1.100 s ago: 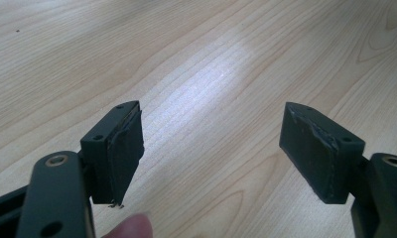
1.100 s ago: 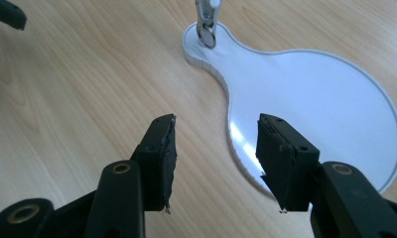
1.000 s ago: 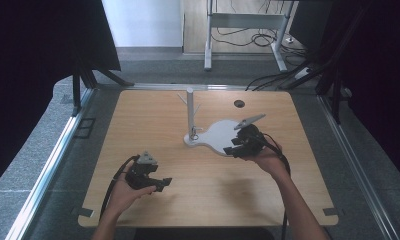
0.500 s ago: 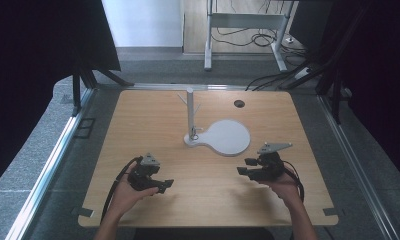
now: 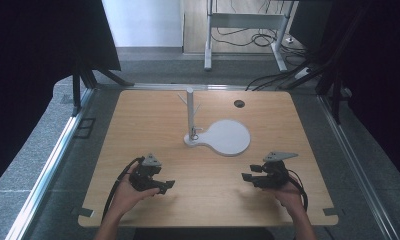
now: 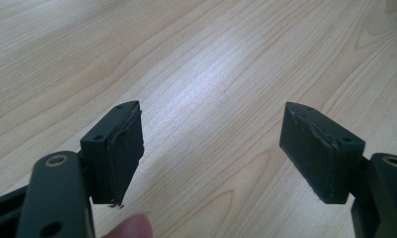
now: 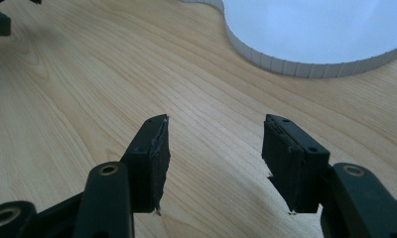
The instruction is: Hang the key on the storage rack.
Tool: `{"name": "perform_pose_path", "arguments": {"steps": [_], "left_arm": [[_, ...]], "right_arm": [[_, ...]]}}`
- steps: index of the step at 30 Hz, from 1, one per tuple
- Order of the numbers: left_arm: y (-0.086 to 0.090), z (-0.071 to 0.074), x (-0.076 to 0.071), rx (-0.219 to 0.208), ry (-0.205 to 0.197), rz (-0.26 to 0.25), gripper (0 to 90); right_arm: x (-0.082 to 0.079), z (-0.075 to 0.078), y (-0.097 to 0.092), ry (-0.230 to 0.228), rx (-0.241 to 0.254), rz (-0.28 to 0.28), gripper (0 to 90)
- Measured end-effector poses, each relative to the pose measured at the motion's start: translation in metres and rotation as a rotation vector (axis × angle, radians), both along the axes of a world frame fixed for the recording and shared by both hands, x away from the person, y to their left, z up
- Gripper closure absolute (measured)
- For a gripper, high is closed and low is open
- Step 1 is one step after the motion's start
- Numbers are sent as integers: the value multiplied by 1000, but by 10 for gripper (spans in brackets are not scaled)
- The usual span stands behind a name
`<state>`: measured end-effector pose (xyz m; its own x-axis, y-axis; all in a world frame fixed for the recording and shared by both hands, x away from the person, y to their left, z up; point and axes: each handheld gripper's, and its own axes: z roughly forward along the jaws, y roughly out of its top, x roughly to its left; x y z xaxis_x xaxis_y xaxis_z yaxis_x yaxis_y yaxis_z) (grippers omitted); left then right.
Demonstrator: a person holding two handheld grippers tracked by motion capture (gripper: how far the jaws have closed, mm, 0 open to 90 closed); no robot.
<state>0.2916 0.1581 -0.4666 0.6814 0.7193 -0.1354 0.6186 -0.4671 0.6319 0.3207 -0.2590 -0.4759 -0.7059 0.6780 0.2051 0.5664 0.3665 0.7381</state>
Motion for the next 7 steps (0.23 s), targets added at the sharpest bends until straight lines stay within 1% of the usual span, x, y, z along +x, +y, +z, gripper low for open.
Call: {"name": "perform_pose_path", "arguments": {"steps": [3,7], "left_arm": [[3,0,0,-10,2,3,257],[4,0,1,-13,7,2,257]], "right_arm": [[-1,-2,-2,4,-10,-7,440],[-1,-6,-4,8,-24,-11,441]]}}
